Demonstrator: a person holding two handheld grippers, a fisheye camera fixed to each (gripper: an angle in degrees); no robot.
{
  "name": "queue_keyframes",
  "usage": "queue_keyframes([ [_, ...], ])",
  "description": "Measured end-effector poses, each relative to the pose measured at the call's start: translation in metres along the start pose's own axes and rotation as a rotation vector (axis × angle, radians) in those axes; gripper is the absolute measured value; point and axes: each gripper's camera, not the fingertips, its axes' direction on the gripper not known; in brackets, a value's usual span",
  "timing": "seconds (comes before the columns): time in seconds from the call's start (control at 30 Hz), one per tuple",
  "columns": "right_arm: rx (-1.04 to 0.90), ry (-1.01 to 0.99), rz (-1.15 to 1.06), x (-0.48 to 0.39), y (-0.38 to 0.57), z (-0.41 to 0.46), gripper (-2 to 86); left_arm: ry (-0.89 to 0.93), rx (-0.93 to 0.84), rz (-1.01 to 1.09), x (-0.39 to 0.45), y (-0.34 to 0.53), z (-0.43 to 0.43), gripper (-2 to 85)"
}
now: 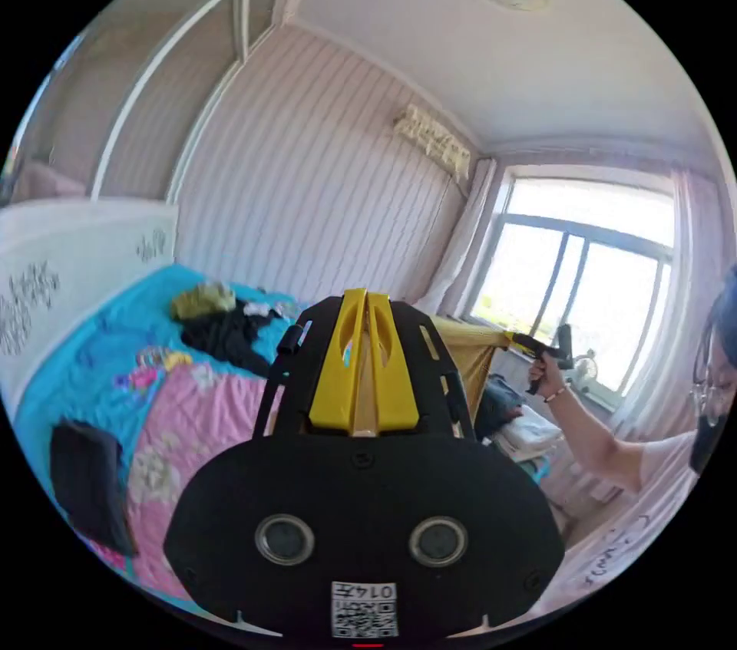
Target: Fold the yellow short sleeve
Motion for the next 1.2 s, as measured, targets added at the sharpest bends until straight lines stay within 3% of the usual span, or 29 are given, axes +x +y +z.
queue_keyframes([
  [0.1, 0.13, -0.117, -0.051, -0.016, -0.012, -0.016, 0.7, 0.122, 0.072, -0.041, -0.005, -0.014, -0.007, -1.0],
  [0.23, 0.043, -0.115, -0.106, -0.008, 0.043, 0.009, 0.7, 0.045, -0.032, 0.011, -0.026, 0.037, 0.004, -1.0],
  [0.37, -0.216, -0.052, 0.018, 0.051, 0.173, 0.073, 0.7, -0.103, -0.358, 0.024, -0.078, 0.157, 0.049, -1.0],
  [0.47, -0.396, -0.038, 0.24, 0.105, 0.289, 0.119, 0.7, -0.115, -0.552, -0.116, -0.128, 0.263, 0.077, -1.0],
  [0.6, -0.615, -0.02, 0.477, 0.146, 0.424, 0.155, 0.7, -0.127, -0.696, -0.336, -0.181, 0.384, 0.085, -1.0],
  [0.7, -0.72, 0.017, 0.508, 0.151, 0.476, 0.163, 0.7, -0.169, -0.786, -0.392, -0.2, 0.446, 0.081, -1.0],
  [0.8, -0.757, 0.045, 0.514, 0.157, 0.501, 0.159, 0.7, -0.222, -0.866, -0.393, -0.216, 0.491, 0.075, -1.0],
  [1.0, -0.819, -0.009, 0.536, 0.168, 0.521, 0.148, 0.7, -0.177, -0.82, -0.527, -0.251, 0.544, 0.054, -1.0],
  [1.2, -1.049, -0.099, 0.511, 0.166, 0.554, 0.149, 0.7, -0.181, -0.968, -0.322, -0.242, 0.584, 0.052, -1.0],
])
